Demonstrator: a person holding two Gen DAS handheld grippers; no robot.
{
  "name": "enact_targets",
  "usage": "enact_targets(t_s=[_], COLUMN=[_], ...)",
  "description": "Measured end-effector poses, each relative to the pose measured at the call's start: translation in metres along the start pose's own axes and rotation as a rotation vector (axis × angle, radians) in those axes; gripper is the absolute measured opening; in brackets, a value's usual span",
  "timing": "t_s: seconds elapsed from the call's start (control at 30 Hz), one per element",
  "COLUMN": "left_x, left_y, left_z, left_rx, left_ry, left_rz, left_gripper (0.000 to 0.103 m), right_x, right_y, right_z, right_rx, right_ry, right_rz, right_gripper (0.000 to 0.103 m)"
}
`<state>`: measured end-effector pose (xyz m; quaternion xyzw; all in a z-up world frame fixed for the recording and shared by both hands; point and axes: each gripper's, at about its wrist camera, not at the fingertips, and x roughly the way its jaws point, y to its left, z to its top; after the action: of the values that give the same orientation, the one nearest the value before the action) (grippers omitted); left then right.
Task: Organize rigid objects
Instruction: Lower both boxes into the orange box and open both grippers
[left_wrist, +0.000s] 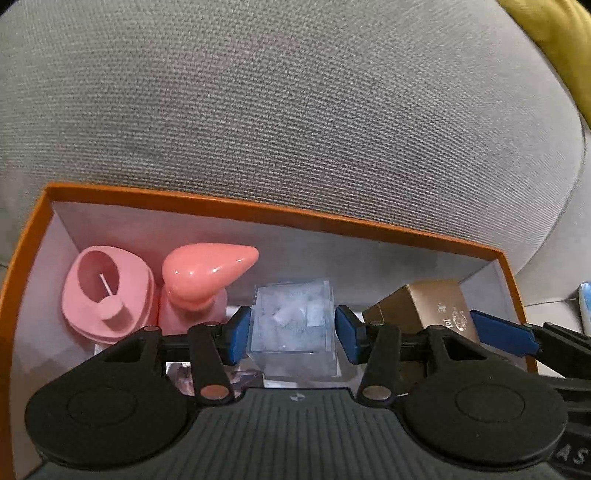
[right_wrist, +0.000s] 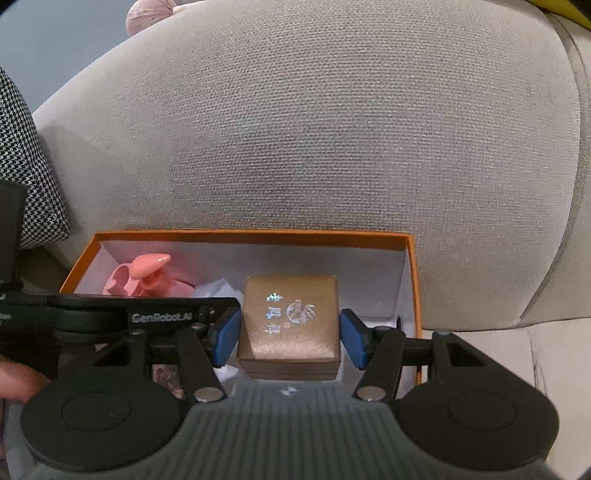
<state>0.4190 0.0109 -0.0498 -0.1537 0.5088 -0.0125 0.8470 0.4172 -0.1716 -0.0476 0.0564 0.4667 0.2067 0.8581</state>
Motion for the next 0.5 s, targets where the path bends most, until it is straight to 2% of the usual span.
enact_targets(t_s=[0.13, 0.3, 0.4, 0.43, 0.5], left_x=[0.003, 0.014, 0.011, 0.008, -0.001], left_y=[-0.007, -0.008, -0.007, -0.005, -0.002], left_z=[-0.002, -0.003, -0.003, 0.0, 0.002], left_rx=[0.047, 0.045, 0.036, 0.032, 0.031], left_ry=[-0.029, 0.015, 0.015, 0.014, 0.018], left_rz=[0.066, 0.068, 0.061, 0.054, 0.033], left_gripper=[0.056, 0.058, 0.064, 0.07, 0.071], right_x=[-0.002, -0.003, -0.001, -0.001, -0.002], right_y=[-0.001, -0.001, 0.0, 0.0, 0.002], right_z=[0.0, 0.0, 0.0, 0.0, 0.0], right_rx=[-0.016, -0.032, -0.034, -0.037, -0.041], right_ry=[0.011, 0.021, 0.023, 0.024, 0.03], right_rz=[-0.003, -0.011, -0.011, -0.014, -0.016], right_gripper=[0.06, 0.06, 0.06, 0.06, 0.06])
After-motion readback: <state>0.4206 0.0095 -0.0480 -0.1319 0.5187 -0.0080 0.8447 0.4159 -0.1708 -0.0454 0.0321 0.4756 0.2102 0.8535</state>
